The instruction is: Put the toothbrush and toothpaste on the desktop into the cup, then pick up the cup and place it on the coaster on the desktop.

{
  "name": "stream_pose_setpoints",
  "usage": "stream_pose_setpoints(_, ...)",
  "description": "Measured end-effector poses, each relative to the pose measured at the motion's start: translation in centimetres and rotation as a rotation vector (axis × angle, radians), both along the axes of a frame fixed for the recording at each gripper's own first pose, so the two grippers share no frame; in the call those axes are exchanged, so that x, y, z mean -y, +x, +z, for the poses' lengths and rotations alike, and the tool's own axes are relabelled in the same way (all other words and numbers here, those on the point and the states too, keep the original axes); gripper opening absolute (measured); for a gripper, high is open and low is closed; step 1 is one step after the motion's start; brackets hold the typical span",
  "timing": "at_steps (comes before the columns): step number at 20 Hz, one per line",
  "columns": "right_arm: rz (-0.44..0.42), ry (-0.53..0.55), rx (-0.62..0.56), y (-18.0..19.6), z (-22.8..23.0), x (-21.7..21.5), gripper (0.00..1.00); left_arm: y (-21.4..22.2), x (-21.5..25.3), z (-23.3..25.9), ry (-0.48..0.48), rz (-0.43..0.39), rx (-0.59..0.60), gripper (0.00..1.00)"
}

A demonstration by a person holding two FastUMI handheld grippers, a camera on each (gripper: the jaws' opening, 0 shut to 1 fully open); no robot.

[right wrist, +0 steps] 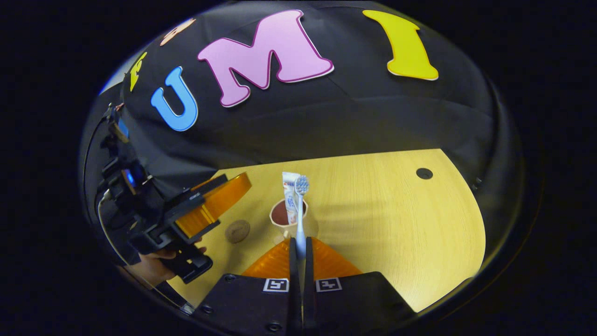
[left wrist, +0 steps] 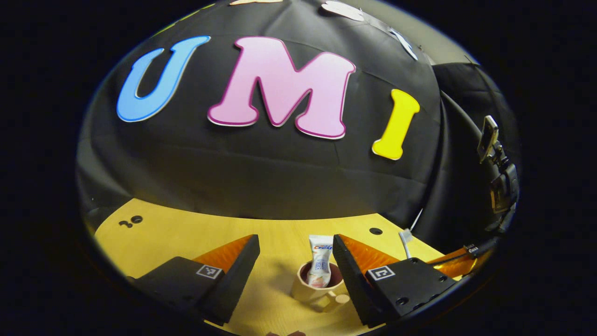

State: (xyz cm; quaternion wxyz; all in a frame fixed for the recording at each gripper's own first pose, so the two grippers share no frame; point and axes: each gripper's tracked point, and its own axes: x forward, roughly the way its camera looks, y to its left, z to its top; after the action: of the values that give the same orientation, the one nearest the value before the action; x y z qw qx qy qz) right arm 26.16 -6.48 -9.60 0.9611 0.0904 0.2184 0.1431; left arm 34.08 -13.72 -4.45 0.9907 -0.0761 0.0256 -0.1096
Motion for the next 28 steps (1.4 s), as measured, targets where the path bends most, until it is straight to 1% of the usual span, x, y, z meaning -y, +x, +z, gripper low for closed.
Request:
stream_pose_setpoints(3,0.03,0.005,0.082,1.7,2.6,-1.6,0.06,-2.7,-2.2,-1.8,-0.028,0.079,-0.051,0.98)
stream_pose_setpoints(7,0.05,0.047,0.167,4.5,4.8,-3.8,0.06,-6.1,-3.9,-5.1,-0.075,0.164,-0.148,0.98)
stream_pose_setpoints(9,0.047,0.063,0.212,6.2,5.1,-4.6,0.06,-7.7,-5.1,-5.9,-0.099,0.197,-0.179,0.98)
stream_pose_setpoints(11,0.043,0.078,0.247,7.7,5.0,-5.3,0.06,-8.8,-6.5,-6.7,-0.092,0.23,-0.201,0.98)
stream_pose_setpoints(13,0.047,0.089,0.281,9.3,4.7,-5.8,0.06,-9.4,-8.1,-7.1,-0.078,0.265,-0.207,0.98)
stream_pose_setpoints(16,0.04,0.105,0.323,11.4,4.4,-5.9,0.06,-10.2,-9.8,-7.2,-0.085,0.302,-0.201,0.98)
stream_pose_setpoints(18,0.03,0.092,0.344,12.3,3.9,-5.8,0.06,-10.4,-10.0,-7.2,-0.088,0.317,-0.202,0.98)
stream_pose_setpoints(20,0.038,0.087,0.36,12.7,3.5,-6.2,0.06,-10.3,-10.2,-7.3,-0.09,0.322,-0.193,0.98)
stream_pose_setpoints(22,0.047,0.054,0.369,13.0,2.5,-6.4,0.06,-10.1,-9.9,-7.6,-0.086,0.322,-0.199,0.98)
stream_pose_setpoints(25,0.053,0.021,0.372,13.0,1.5,-6.8,0.06,-9.5,-9.0,-7.7,-0.083,0.307,-0.202,0.98)
stream_pose_setpoints(28,0.066,0.017,0.341,12.6,0.1,-7.1,0.1,-9.0,-8.3,-7.9,-0.075,0.293,-0.208,0.98)
